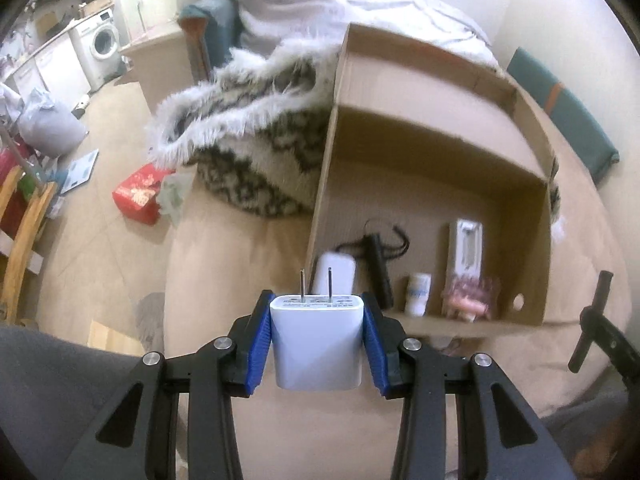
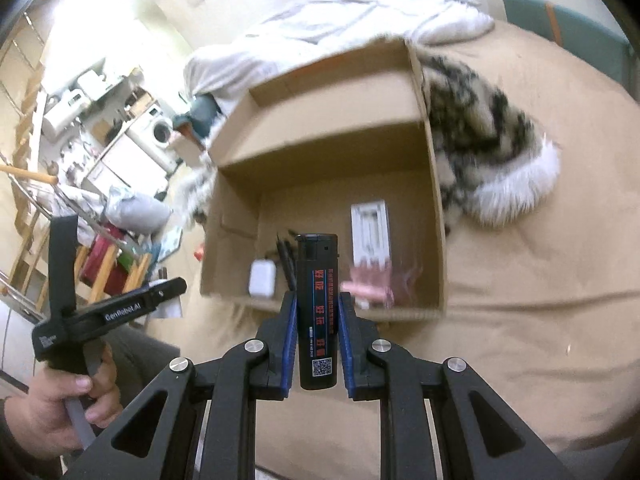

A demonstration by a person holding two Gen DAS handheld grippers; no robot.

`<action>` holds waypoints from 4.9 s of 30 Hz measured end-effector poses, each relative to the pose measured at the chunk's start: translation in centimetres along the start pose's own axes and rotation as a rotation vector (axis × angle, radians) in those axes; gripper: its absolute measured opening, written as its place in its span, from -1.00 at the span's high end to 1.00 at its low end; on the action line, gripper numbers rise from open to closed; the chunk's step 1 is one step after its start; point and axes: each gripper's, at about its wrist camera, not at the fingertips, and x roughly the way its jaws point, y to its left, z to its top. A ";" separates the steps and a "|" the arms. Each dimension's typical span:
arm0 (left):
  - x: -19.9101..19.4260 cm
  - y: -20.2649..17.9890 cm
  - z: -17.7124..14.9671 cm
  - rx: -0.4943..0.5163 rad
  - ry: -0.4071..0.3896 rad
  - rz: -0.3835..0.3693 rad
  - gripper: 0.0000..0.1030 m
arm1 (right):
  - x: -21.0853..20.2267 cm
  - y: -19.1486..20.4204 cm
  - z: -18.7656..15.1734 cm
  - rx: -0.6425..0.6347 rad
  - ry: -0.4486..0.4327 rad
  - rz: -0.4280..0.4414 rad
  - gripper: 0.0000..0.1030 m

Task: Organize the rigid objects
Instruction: 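Carry the power adapter and battery pack into the box with both tools, then open the left tool releasing the adapter while the right tool releases the battery pack, then withdraw both tools from the box toward the remaining items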

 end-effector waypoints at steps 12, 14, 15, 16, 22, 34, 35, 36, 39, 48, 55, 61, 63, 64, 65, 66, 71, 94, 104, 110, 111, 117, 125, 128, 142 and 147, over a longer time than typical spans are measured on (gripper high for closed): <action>3.0 -3.0 3.9 0.079 -0.013 -0.018 0.26 | 1.9 0.7 5.3 -0.050 -0.017 -0.004 0.60; 3.7 -3.4 4.3 0.091 -0.010 -0.016 0.26 | 3.0 0.5 5.9 -0.050 -0.009 -0.010 0.60; 4.3 -3.7 4.6 0.097 -0.005 -0.015 0.26 | 3.7 0.2 6.2 -0.045 -0.001 -0.014 0.60; 4.8 -3.9 4.8 0.102 -0.003 -0.015 0.26 | 4.5 0.0 6.3 -0.037 0.009 -0.017 0.60; 7.4 -4.9 5.2 0.135 0.006 -0.005 0.26 | 8.4 -1.5 6.4 -0.008 0.064 -0.042 0.60; 10.3 -5.8 4.0 0.203 -0.017 0.010 0.26 | 11.4 -1.6 5.2 -0.037 0.131 -0.088 0.60; 10.4 -5.7 4.0 0.197 -0.017 0.014 0.26 | 11.5 -1.5 5.2 -0.040 0.132 -0.090 0.60; 10.4 -5.6 4.0 0.193 -0.016 0.017 0.26 | 11.6 -1.5 5.2 -0.042 0.134 -0.092 0.60; 10.9 -5.6 3.9 0.191 -0.006 0.024 0.26 | 11.9 -1.6 5.2 -0.040 0.145 -0.100 0.60; 11.9 -5.9 3.7 0.221 0.016 0.037 0.26 | 13.3 -2.3 5.0 -0.005 0.185 -0.137 0.60; 12.5 -6.1 3.2 0.233 0.037 0.042 0.26 | 13.7 -2.4 4.9 -0.005 0.195 -0.152 0.60; 12.1 -6.8 2.7 0.237 0.037 0.045 0.26 | 14.0 -2.1 4.9 -0.008 0.198 -0.144 0.60; 12.1 -6.8 2.6 0.242 0.028 0.051 0.25 | 13.7 -2.0 4.9 -0.010 0.189 -0.131 0.60; 12.2 -6.7 2.8 0.245 0.025 0.055 0.25 | 13.6 -1.9 5.0 -0.011 0.184 -0.125 0.60; 12.1 -6.7 2.8 0.246 0.022 0.058 0.25 | 13.5 -1.9 5.0 -0.011 0.178 -0.120 0.60; 12.1 -6.7 2.7 0.246 0.019 0.058 0.26 | 13.4 -1.9 5.1 -0.009 0.174 -0.115 0.58; 11.6 -6.9 2.7 0.247 0.001 0.061 0.26 | 12.6 -2.0 5.5 0.014 0.133 -0.087 -0.44; 10.9 -6.9 3.2 0.226 0.008 0.044 -0.28 | 12.3 -1.8 6.0 0.017 0.109 -0.078 -0.49; 9.8 -6.5 2.9 0.208 -0.007 -0.007 -0.28 | 11.9 -1.7 5.8 0.025 0.101 -0.077 -0.49; 8.9 -5.8 3.3 0.184 -0.013 -0.004 -0.28 | 10.9 -1.7 5.6 0.036 0.085 -0.079 -0.49; 8.8 -5.6 3.3 0.184 -0.007 -0.003 -0.28 | 10.6 -1.8 5.5 0.041 0.080 -0.077 -0.49; 6.6 -4.7 2.8 0.141 0.008 -0.040 -0.28 | 8.3 -1.8 4.4 0.049 0.067 -0.071 -0.49; 4.7 -2.9 -0.3 0.092 0.046 -0.048 -0.28 | 6.3 -3.0 0.5 0.133 0.116 -0.009 -0.49; 5.4 -1.8 -1.9 0.061 0.100 -0.040 -0.28 | 5.9 -3.0 -1.0 0.136 0.137 -0.017 -0.49; 6.9 -0.1 -2.3 -0.029 0.170 -0.054 -0.28 | 9.8 -5.0 -3.8 0.281 0.306 0.002 -0.49; 6.8 -0.5 -2.7 -0.026 0.187 -0.084 -0.28 | 13.9 -3.2 -4.2 0.095 0.445 -0.161 -0.49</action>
